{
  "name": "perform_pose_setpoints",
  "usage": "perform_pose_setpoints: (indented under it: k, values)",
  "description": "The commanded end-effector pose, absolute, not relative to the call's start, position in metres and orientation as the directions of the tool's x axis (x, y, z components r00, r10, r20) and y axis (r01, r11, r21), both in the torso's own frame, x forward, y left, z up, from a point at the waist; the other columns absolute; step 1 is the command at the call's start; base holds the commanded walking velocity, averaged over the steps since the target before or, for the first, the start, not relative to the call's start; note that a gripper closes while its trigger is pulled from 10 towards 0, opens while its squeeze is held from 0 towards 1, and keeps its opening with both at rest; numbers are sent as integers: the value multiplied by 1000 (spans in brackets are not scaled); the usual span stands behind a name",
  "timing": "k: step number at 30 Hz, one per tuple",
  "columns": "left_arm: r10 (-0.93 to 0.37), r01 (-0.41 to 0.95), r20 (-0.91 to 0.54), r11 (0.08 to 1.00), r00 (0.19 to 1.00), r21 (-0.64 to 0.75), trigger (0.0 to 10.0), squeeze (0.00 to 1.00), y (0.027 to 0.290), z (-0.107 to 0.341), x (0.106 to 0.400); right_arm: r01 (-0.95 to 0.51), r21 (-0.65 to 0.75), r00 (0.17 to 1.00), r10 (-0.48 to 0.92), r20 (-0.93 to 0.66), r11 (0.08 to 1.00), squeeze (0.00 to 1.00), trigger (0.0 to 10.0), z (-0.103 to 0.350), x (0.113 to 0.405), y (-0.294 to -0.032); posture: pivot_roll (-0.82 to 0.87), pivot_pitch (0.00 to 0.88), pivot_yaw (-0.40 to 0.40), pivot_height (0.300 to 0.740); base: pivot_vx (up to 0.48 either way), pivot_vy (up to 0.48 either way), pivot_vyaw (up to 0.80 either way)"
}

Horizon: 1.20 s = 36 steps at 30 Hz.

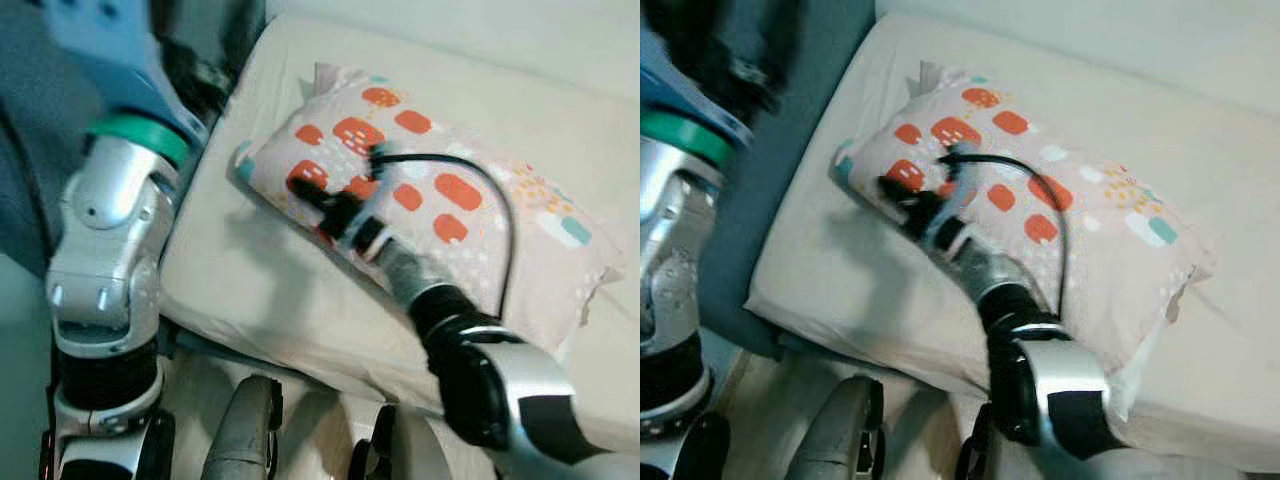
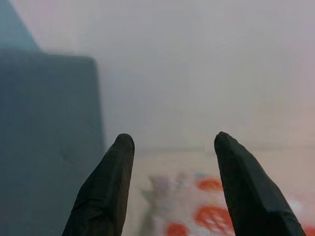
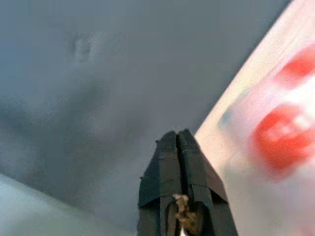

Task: Clean up the room

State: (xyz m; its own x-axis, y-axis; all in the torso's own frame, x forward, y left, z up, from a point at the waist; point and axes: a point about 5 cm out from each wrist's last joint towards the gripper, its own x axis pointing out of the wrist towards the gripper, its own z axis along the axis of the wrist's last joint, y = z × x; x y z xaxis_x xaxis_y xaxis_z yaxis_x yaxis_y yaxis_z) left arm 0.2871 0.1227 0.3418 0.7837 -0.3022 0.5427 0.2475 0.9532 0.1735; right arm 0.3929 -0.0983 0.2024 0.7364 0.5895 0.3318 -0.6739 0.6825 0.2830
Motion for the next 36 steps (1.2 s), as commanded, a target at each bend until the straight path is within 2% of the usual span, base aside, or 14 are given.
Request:
perform_pose_setpoints:
  k: [1, 6, 9, 11, 13, 14, 15, 21, 24, 25, 26, 27, 28, 36]
  values:
    - [-371, 332, 403, 929, 837, 166, 10000, 0, 113, 306, 295, -537, 160, 816, 461, 349, 828, 0, 10000, 197, 386, -141, 193, 167, -20, 615, 0, 0, 0]
    - [-387, 358, 265, 921, 883, 151, 10000, 0, 111, 262, 303, -315, 5, 894, 295, 338, 949, 0, 10000, 187, 362, -193, 159, 162, -8, 615, 0, 0, 0]
    - [-378, 351, 180, 922, 908, 165, 10000, 0, 113, 235, 307, -64, 131, 918, 7, 396, 989, 0, 10000, 179, 331, -248, 133, 162, 3, 615, 0, 0, 0]
    - [-378, 351, 180, 922, 908, 165, 10000, 0, 113, 235, 307, -64, 131, 918, 7, 396, 989, 0, 10000, 179, 331, -248, 133, 162, 3, 615, 0, 0, 0]
    - [-370, 346, 120, 920, 921, 183, 10000, 0, 114, 215, 310, 201, 239, 876, -283, 389, 950, 690, 10000, 160, 297, -299, 116, 160, 12, 615, 0, 0, 0]
    - [-370, 346, 120, 920, 921, 183, 10000, 0, 114, 215, 310, 201, 239, 876, -283, 389, 950, 690, 10000, 160, 297, -299, 116, 160, 12, 615, 0, 0, 0]
    - [-371, 348, 103, 918, 923, 188, 10000, 0, 114, 210, 311, 305, 274, 851, -390, 352, 912, 1000, 10000, 146, 283, -317, 104, 157, 16, 615, 0, 0, 0]
    - [-370, 347, 94, 917, 924, 196, 10000, 0, 114, 205, 313, 411, 374, 827, -513, 230, 831, 1000, 10000, 118, 267, -336, 101, 159, 18, 615, 0, 0, 0]
    - [-355, 329, 101, 921, 929, 210, 10000, 0, 115, 204, 317, 331, 630, 910, -414, -17, 703, 1000, 10000, 76, 267, -330, 105, 161, 14, 615, 0, 0, 0]
    - [-347, 321, 104, 924, 932, 207, 10000, 0, 116, 204, 318, 225, 716, 952, -307, -15, 661, 427, 10000, 71, 272, -320, 105, 161, 14, 615, 0, 0, 0]
    - [-347, 321, 104, 924, 932, 207, 10000, 0, 116, 204, 318, 225, 716, 952, -307, -15, 661, 427, 10000, 71, 272, -320, 105, 161, 14, 615, 0, 0, 0]
    - [-344, 318, 106, 925, 933, 206, 10000, 0, 116, 204, 318, 210, 745, 955, -297, -16, 633, 0, 10000, 70, 273, -318, 108, 162, 13, 615, 0, 0, 0]
    - [-342, 315, 109, 926, 933, 206, 10000, 0, 116, 204, 318, 182, 768, 965, -263, -19, 614, 1000, 10000, 68, 275, -314, 108, 163, 12, 615, 0, 0, 0]
    - [-329, 300, 123, 931, 936, 207, 10000, 0, 117, 204, 319, 162, 762, 981, -184, -58, 627, 1000, 10000, 60, 280, -301, 111, 166, 12, 615, 0, 0, 0]
